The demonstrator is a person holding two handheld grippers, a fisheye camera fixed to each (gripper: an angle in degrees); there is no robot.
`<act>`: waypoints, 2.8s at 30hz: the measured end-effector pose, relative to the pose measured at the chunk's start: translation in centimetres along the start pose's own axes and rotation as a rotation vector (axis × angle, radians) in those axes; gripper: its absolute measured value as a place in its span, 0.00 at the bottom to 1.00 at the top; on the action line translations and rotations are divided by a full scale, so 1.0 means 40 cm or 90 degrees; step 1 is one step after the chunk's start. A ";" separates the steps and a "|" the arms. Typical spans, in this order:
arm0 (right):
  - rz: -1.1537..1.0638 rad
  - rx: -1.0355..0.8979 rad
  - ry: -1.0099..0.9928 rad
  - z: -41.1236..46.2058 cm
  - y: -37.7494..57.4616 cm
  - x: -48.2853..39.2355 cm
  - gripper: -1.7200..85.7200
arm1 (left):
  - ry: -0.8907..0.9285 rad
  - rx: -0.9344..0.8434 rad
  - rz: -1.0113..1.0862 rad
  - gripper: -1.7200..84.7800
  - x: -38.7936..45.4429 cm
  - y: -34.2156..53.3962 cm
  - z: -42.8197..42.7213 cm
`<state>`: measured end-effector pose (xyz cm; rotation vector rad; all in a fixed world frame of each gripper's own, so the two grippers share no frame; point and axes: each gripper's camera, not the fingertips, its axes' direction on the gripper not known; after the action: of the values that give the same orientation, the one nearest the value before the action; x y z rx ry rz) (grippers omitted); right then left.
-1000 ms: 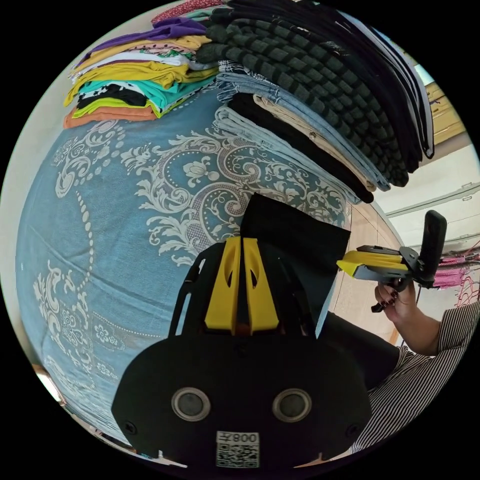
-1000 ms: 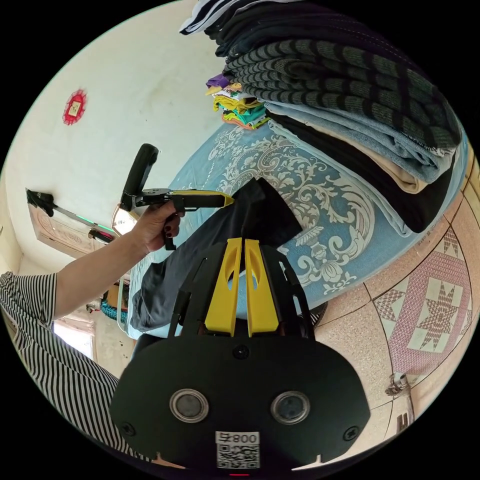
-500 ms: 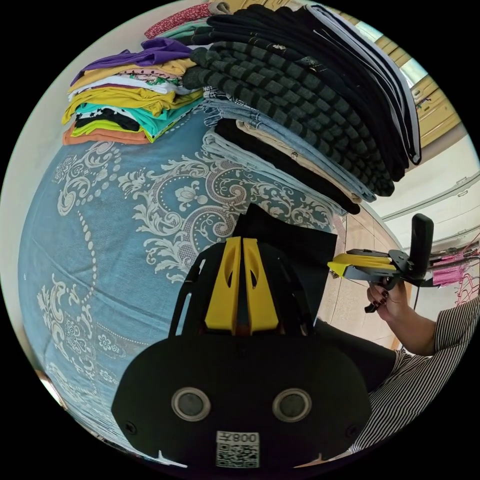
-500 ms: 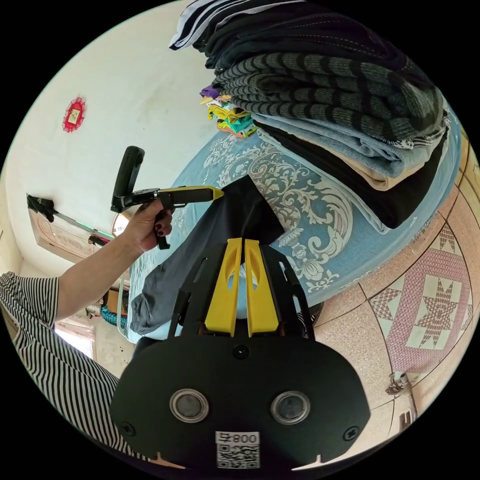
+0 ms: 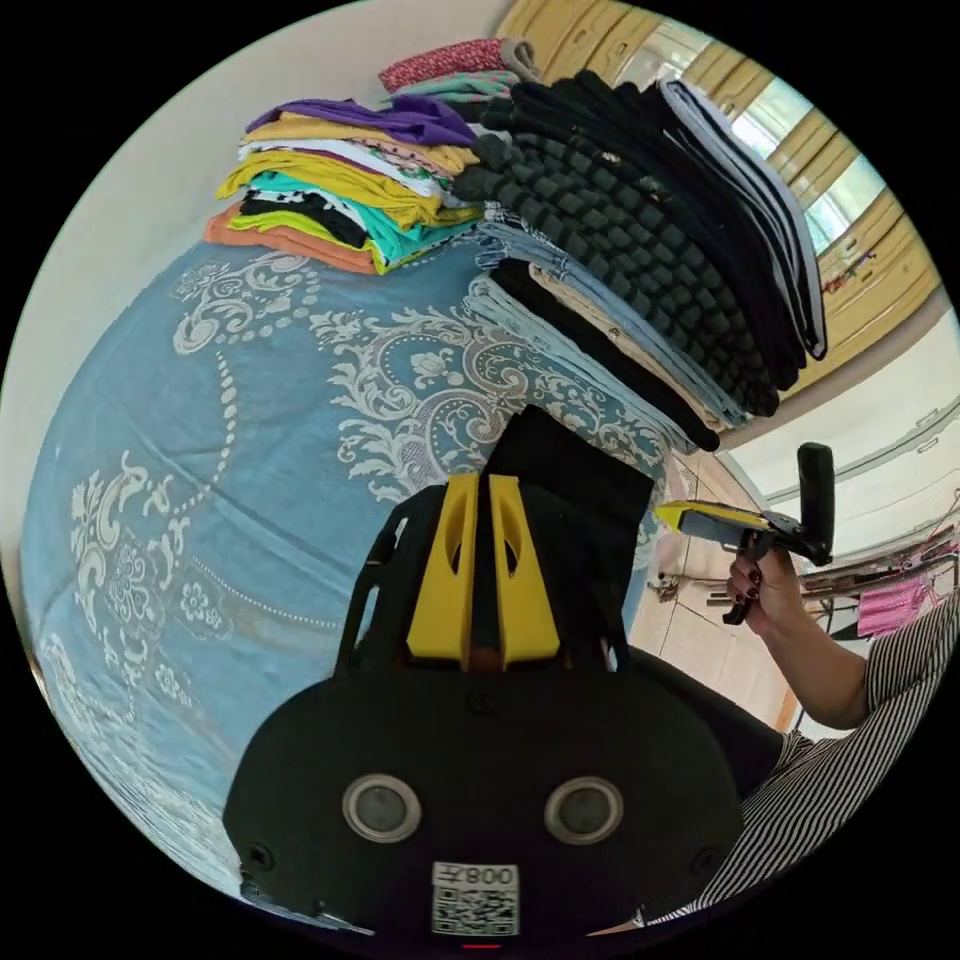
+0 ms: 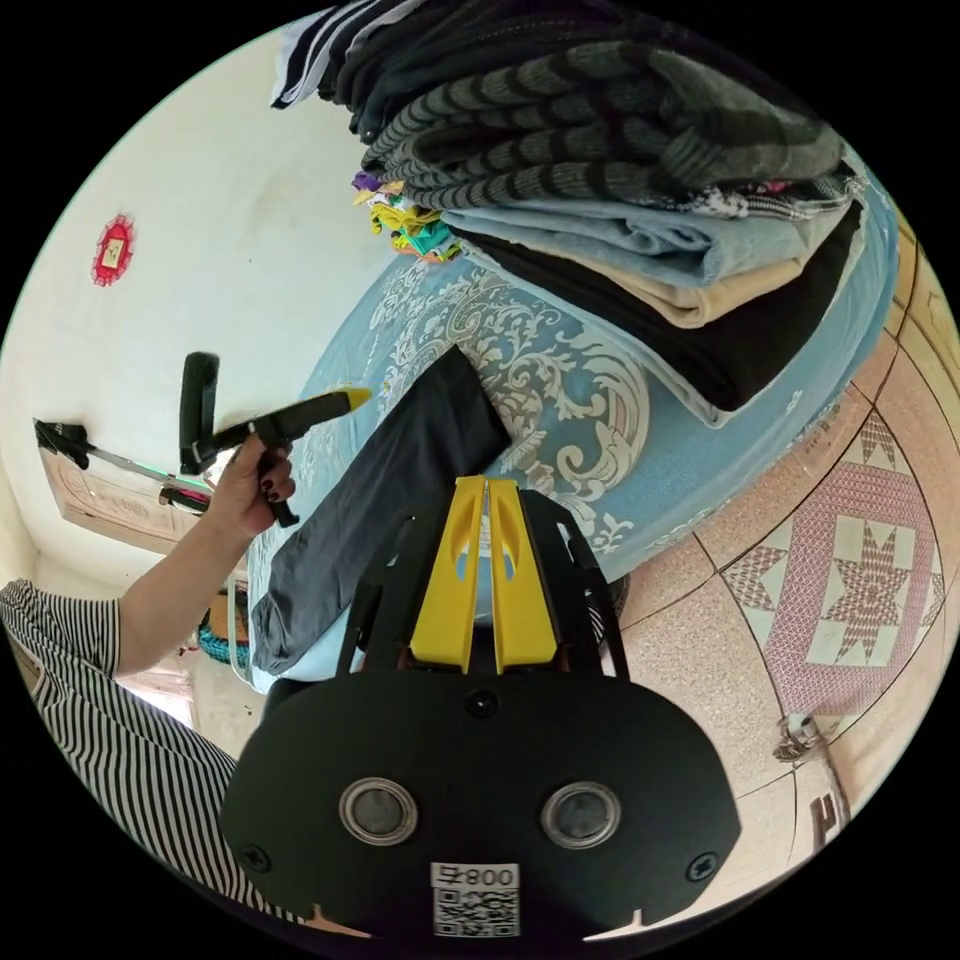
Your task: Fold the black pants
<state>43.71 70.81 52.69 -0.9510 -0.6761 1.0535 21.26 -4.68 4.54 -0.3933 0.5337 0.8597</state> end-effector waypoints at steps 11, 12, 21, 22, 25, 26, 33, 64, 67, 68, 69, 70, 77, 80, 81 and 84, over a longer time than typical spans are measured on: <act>-0.382 -0.202 -0.140 0.294 -0.020 -0.559 0.02 | -0.131 0.014 -0.373 0.07 -0.338 0.648 -0.360; -0.399 -0.214 -0.151 0.317 -0.019 -0.593 0.02 | -0.144 0.014 -0.389 0.08 -0.366 0.691 -0.384; -0.619 -0.480 -0.211 0.641 0.128 -1.000 0.03 | -0.081 0.014 -0.368 0.10 -0.573 0.880 -0.458; -0.636 -0.520 -0.206 0.671 0.167 -1.027 0.02 | -0.072 0.006 -0.365 0.10 -0.586 0.890 -0.456; -0.653 -0.536 -0.174 0.704 0.237 -1.077 0.02 | -0.021 -0.023 -0.347 0.08 -0.641 0.950 -0.449; -0.663 -0.512 -0.171 0.701 0.247 -1.095 0.02 | -0.029 -0.011 -0.339 0.07 -0.653 0.977 -0.466; -0.686 -0.521 -0.156 0.742 0.265 -1.217 0.02 | 0.089 0.155 -0.431 0.04 -0.756 1.191 -0.583; -0.965 -0.481 -0.156 0.815 0.227 -1.794 0.10 | 0.169 0.301 -0.282 0.02 -0.649 1.844 -0.845; -0.983 -0.482 -0.133 0.832 0.252 -1.817 0.09 | 0.164 0.303 -0.276 0.02 -0.642 1.872 -0.857; -0.988 -0.476 -0.122 0.838 0.261 -1.825 0.07 | 0.158 0.300 -0.274 0.02 -0.639 1.882 -0.861; -0.989 -0.472 -0.114 0.841 0.265 -1.828 0.07 | 0.147 0.295 -0.276 0.02 -0.635 1.892 -0.864; -0.995 -0.461 -0.107 0.843 0.272 -1.835 0.06 | 0.141 0.293 -0.279 0.02 -0.633 1.898 -0.866; -0.928 -0.378 -0.068 0.834 0.248 -1.845 0.03 | 0.128 0.318 -0.334 0.02 -0.633 1.993 -0.882; -0.884 -0.358 -0.057 0.843 0.230 -1.840 0.03 | 0.089 0.284 -0.358 0.02 -0.625 2.021 -0.882; -0.873 -0.359 -0.054 0.849 0.226 -1.839 0.03 | 0.075 0.277 -0.367 0.02 -0.621 2.035 -0.884; -0.813 -0.375 -0.023 0.902 0.202 -1.827 0.03 | 0.050 0.259 -0.412 0.02 -0.616 2.076 -0.887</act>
<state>-16.46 15.71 59.88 -0.7385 -1.3904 -0.2877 -67.99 11.09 -18.75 -0.2023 0.5899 0.1045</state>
